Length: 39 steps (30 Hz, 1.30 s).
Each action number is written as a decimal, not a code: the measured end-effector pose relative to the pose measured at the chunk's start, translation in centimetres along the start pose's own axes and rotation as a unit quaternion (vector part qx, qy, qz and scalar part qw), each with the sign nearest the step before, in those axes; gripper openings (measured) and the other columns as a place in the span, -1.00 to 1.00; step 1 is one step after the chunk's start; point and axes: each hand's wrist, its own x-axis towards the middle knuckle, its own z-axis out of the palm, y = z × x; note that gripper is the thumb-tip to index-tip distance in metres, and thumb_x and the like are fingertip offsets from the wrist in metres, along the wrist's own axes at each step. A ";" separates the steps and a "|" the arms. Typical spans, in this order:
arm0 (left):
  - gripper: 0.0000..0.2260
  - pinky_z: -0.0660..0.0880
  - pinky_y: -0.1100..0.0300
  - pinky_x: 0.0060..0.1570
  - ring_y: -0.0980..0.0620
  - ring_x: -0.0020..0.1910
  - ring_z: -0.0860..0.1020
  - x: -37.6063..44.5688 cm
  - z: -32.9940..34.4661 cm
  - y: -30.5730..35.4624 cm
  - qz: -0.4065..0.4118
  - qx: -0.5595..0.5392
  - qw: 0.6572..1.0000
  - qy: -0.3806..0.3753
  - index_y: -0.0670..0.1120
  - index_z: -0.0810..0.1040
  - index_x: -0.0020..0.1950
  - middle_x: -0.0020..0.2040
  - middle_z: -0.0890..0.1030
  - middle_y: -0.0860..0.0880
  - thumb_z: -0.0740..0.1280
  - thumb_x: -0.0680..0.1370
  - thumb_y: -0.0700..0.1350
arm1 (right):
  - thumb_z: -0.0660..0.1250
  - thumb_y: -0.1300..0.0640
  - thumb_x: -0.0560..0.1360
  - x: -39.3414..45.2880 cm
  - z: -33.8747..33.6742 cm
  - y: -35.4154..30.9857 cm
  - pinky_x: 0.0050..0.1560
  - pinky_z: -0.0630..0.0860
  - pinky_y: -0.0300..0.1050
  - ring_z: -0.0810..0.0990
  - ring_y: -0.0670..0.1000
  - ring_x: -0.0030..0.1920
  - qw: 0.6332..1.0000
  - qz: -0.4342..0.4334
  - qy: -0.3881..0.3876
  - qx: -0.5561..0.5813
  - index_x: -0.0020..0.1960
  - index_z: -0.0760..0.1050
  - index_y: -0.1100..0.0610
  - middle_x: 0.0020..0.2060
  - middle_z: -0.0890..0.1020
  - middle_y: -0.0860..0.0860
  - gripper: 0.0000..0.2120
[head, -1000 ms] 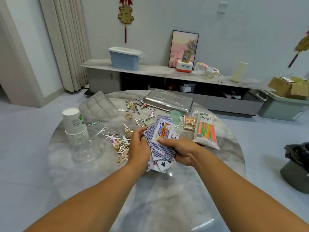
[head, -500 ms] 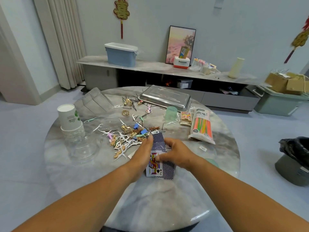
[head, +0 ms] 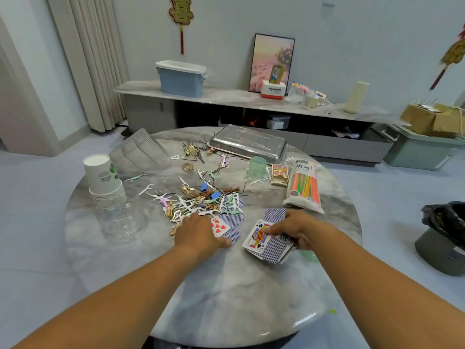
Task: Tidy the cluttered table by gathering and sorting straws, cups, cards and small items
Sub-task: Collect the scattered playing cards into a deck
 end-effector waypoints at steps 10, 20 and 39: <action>-0.34 0.38 -0.03 0.30 -0.18 0.38 0.37 2.0 -0.1 1.6 -0.052 0.031 0.998 -0.012 -0.08 0.51 0.29 0.37 0.42 -0.13 0.54 0.36 0.30 | 0.63 -0.03 0.36 -0.1 2.4 -1.0 -0.25 0.52 -0.15 0.55 0.01 -0.16 0.930 -0.056 0.100 -0.349 0.01 0.53 0.24 -0.04 0.62 0.11 -0.55; -0.24 0.35 -0.05 0.35 -0.17 0.44 0.32 3.8 -0.5 0.7 -0.006 0.038 0.998 -0.041 0.03 0.41 0.47 0.44 0.35 -0.11 0.56 0.36 0.26 | 0.37 0.36 0.53 4.2 5.1 -5.3 0.32 0.53 0.06 0.59 0.15 0.25 0.959 -0.168 0.133 -0.184 0.33 0.55 0.25 0.25 0.62 0.16 -0.62; -0.14 0.33 -0.06 0.33 -0.14 0.41 0.31 6.1 -0.4 -0.2 0.028 0.014 0.999 -0.031 -0.01 0.43 0.40 0.38 0.39 -0.06 0.63 0.22 0.28 | 0.36 0.17 0.48 8.6 11.0 -9.0 -0.13 0.47 -0.07 0.52 0.15 -0.09 0.951 -0.123 0.104 -0.264 -0.10 0.46 0.22 -0.12 0.53 0.18 -0.87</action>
